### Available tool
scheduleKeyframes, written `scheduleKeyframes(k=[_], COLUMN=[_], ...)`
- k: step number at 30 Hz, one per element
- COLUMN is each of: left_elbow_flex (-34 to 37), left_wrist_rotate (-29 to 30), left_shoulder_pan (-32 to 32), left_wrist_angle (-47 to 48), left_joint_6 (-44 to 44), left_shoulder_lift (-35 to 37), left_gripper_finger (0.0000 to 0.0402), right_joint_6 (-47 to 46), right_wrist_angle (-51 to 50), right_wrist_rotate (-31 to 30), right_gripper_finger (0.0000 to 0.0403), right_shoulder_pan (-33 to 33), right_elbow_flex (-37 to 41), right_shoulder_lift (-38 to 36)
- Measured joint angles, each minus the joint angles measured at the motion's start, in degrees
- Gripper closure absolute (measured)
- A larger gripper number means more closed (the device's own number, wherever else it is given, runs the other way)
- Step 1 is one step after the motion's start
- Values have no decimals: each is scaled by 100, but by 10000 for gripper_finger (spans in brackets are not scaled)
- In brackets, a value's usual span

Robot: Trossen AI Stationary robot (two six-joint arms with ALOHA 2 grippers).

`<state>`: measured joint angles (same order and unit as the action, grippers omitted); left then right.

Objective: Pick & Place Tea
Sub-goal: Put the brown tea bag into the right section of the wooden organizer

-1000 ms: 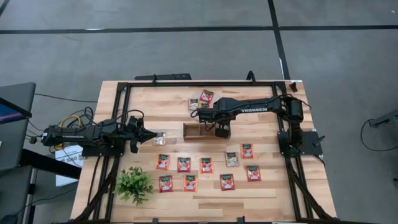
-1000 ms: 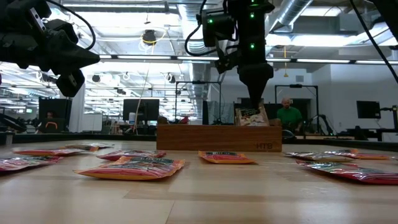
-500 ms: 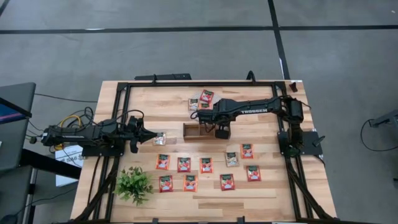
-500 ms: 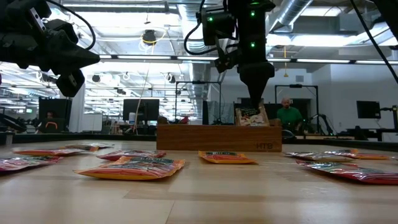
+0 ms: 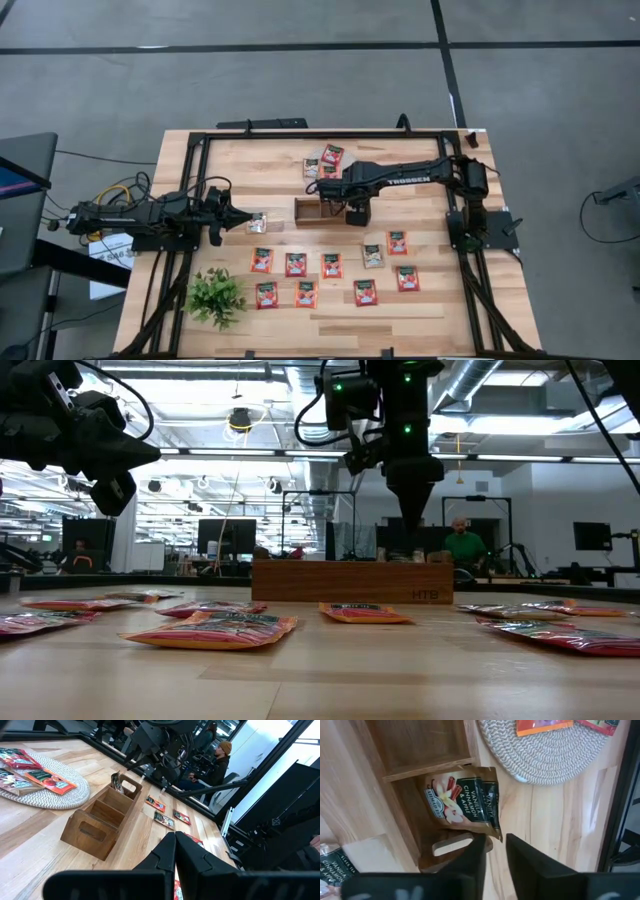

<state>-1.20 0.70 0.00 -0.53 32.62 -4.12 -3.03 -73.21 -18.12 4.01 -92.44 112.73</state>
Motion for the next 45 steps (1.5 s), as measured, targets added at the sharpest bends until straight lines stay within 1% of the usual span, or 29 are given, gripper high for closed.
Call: scheduleKeyframes(k=[3, 6, 12, 14, 16, 18, 20, 24, 27, 30, 33, 41, 45], left_elbow_flex=[1, 1, -1, 1, -1, 1, -1, 0, -1, 1, 0, 1, -1], left_wrist_rotate=[-1, 1, 1, 1, -1, 1, 1, 0, 1, 0, -1, -1, -60], left_shoulder_pan=[1, 1, 1, -1, 1, -1, -1, 1, -1, -1, 0, -1, -1], left_wrist_angle=[-1, -1, -1, 1, -1, 1, 1, 1, 1, 1, 1, 0, -1], left_joint_6=[2, 0, 0, 2, 0, 0, -20, -24, -24, -24, -11, 9, 11], left_shoulder_lift=[0, -1, 0, 0, 0, 0, 0, 0, 0, 0, 0, 0, 0], left_gripper_finger=[402, 402, 402, 402, 402, 402, 402, 402, 402, 402, 402, 402, 402], right_joint_6=[3, -43, -257, -267, -348, -507, -737, -1270, -1687, -1753, -1622, -901, -847], right_wrist_angle=[-3, -41, -410, -582, -579, -465, -269, 269, 782, 1058, 1086, 1266, 1447], right_wrist_rotate=[-1, -1, 34, 193, 479, 781, 941, 965, 974, 1008, 1275, 1487, 1688], right_gripper_finger=[307, 292, 283, 284, 285, 285, 285, 286, 286, 286, 286, 286, 286], right_shoulder_pan=[-26, -24, -126, -241, -395, -607, -875, -1472, -1796, -1991, -2022, -1871, -1751], right_elbow_flex=[0, 2, 4, 0, 48, 274, 642, 1543, 2012, 2220, 2310, 2323, 2323], right_shoulder_lift=[0, -48, -477, -724, -1010, -1365, -1712, -2305, -2493, -2460, -2217, -1402, -1170])
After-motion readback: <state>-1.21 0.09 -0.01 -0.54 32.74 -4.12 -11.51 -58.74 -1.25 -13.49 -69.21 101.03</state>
